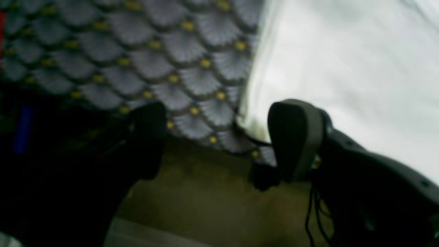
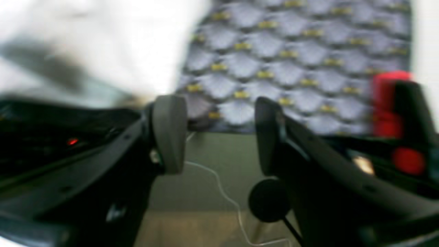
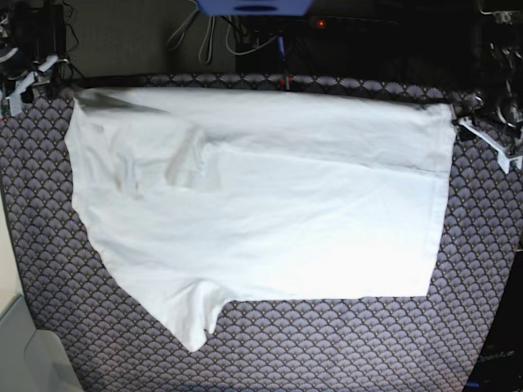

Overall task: Fold the T-shirt properly
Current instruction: 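Lay the edge down and open both grippers, releasing the shirt, then move both grippers to the shirt's hem corners and grasp them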

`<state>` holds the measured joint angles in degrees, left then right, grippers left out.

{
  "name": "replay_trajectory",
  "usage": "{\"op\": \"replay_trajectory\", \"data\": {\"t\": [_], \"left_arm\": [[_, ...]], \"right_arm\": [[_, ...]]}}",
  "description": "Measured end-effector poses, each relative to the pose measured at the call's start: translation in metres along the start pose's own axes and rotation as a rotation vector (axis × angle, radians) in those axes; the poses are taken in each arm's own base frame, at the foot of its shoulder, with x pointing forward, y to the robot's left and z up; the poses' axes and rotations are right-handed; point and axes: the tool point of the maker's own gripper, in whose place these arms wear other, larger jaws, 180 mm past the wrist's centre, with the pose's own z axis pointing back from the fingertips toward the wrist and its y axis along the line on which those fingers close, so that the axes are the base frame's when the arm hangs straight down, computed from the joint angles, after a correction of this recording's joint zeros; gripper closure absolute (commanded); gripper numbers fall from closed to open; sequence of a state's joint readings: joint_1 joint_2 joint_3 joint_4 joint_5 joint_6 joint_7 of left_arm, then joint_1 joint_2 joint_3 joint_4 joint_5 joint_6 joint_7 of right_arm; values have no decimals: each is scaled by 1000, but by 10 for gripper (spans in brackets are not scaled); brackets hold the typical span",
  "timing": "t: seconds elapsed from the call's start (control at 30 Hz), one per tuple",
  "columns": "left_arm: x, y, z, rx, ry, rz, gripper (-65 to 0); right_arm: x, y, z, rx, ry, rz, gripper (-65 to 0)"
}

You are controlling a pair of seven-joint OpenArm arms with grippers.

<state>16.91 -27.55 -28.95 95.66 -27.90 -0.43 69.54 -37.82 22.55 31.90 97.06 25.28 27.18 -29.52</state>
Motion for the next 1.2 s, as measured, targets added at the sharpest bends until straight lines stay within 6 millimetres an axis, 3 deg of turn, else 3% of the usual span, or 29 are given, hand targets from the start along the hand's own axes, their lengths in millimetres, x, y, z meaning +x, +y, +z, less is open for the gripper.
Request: {"op": "replay_trajectory", "data": {"t": [0.23,0.33,0.43,0.53,0.67,0.73,0.9,1.07,1.2], "left_arm": [[64,20,23,15,-180,120,-488],[99,16,32,-4,-257,151,-489],[148,-4,46,-59,-375,151,-489],[181,-27,33,-108,-434,141,-487],[200,-63,-5,-152,-427,89,-486],[209,-71,-15,-158,-438,93,-486],[227,-67,-29,-134,-511,115,-486],[225,-68,-50,-106,-532,90,-486],[236,-67,-58,-98,-517,111,-486]], "right_arm": [[19,-24,5,-69,-54,-17,-330],[59,-27,-5,-78,-154,-21,-331],[103,-29,-10,-76,-260,-16,-357],[135,-21,-25,-62,-282,-10,-365],[200,3,-44,-51,-346,132,-365],[218,16,-62,-43,-333,188,-365],[231,50,-114,28,-233,279,-370],[262,56,-148,64,-233,269,-440],[255,57,-175,103,-225,203,-468]]}}
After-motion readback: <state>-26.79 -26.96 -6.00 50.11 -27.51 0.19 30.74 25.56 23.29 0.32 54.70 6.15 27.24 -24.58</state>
